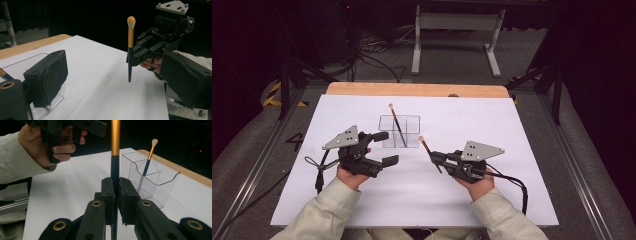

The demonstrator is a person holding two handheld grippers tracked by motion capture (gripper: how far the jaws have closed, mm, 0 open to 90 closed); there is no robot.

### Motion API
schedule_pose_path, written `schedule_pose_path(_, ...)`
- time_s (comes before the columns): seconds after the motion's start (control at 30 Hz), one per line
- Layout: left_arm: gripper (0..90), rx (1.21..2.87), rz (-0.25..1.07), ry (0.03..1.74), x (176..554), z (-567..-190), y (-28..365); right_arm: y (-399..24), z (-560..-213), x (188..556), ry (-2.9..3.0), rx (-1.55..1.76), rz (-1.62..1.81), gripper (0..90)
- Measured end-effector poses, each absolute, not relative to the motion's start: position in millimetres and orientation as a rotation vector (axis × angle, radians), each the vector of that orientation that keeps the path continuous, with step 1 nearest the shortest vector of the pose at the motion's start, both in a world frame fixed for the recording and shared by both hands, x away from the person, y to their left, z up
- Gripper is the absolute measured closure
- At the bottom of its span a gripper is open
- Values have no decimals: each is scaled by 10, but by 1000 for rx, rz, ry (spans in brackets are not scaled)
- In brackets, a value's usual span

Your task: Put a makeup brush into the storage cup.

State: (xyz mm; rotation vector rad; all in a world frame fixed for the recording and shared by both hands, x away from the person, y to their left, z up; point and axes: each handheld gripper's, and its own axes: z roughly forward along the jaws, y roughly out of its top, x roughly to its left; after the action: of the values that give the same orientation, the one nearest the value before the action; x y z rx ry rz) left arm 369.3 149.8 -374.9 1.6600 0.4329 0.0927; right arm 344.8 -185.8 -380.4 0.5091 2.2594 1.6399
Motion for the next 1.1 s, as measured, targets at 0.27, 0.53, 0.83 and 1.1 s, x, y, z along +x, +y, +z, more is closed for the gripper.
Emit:
schedule_pose_path(0.27, 115, 1641, 93, 407, 3684, -3737, 1456, -1783, -3848, 3424, 2209, 495, 1696, 830)
schedule_pose_path(0.53, 127, 1641, 86, 399, 3675, -3736, 1414, -1738, -3894, 3419, 2182, 500, 1750, 830)
schedule_pose_path(0.83, 126, 1634, 72, 402, 3680, -3729, 1378, -1739, -3957, 3438, 2140, 513, 1837, 830)
schedule_pose_path(1.1, 157, 1636, 71, 389, 3676, -3725, 1321, -1723, -3998, 3453, 2130, 521, 1857, 830)
